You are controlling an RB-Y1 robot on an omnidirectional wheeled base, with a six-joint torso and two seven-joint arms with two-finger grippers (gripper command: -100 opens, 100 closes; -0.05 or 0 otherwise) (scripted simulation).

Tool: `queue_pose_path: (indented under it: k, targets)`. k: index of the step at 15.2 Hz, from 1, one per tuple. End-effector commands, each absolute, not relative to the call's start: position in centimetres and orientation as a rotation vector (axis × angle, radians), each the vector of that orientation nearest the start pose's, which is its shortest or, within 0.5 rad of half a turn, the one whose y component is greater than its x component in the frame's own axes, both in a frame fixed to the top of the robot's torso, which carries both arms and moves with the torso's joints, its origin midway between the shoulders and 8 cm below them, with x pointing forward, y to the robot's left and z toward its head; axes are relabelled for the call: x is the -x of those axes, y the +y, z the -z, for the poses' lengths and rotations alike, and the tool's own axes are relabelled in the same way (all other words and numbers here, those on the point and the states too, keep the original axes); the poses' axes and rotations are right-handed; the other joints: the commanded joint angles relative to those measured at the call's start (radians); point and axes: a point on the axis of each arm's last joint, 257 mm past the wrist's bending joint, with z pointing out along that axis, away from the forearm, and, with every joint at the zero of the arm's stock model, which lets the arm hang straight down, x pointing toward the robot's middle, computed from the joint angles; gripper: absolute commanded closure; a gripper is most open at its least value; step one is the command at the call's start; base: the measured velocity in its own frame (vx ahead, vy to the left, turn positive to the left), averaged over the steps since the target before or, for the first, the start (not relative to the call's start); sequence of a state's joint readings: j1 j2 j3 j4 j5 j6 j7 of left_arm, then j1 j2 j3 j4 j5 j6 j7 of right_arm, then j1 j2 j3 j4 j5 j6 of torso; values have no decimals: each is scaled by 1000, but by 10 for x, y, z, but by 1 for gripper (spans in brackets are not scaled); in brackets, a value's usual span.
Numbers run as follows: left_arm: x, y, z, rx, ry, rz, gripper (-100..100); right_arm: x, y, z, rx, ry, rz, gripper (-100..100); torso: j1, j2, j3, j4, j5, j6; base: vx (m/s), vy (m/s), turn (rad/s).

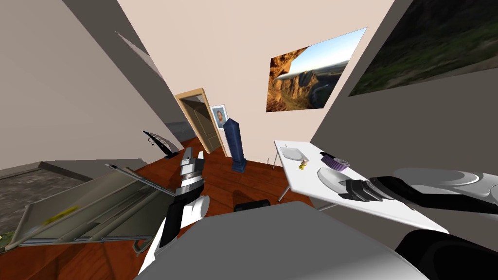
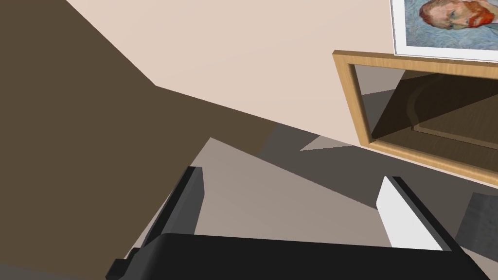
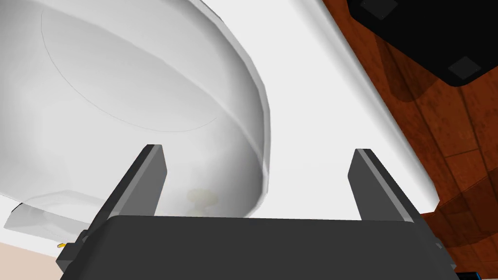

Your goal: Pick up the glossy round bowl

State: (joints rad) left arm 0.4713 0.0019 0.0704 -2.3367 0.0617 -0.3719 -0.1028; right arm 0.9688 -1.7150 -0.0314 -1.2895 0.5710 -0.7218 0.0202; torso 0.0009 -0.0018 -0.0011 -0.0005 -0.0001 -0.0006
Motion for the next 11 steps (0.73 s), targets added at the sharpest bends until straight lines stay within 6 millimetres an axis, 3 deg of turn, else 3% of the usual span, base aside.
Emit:
queue_pose_path:
  k: [1,11]
  targets:
    - [-350,307,-36,682,631,1180,0,-162,-643,286,701,2751,19,-100,0,0,0,0,0,0,-2,4,159]
    - [-350,307,-36,682,631,1180,0,-121,-657,302,595,2773,39,-100,0,3,2,1,0,0,-10,5,124]
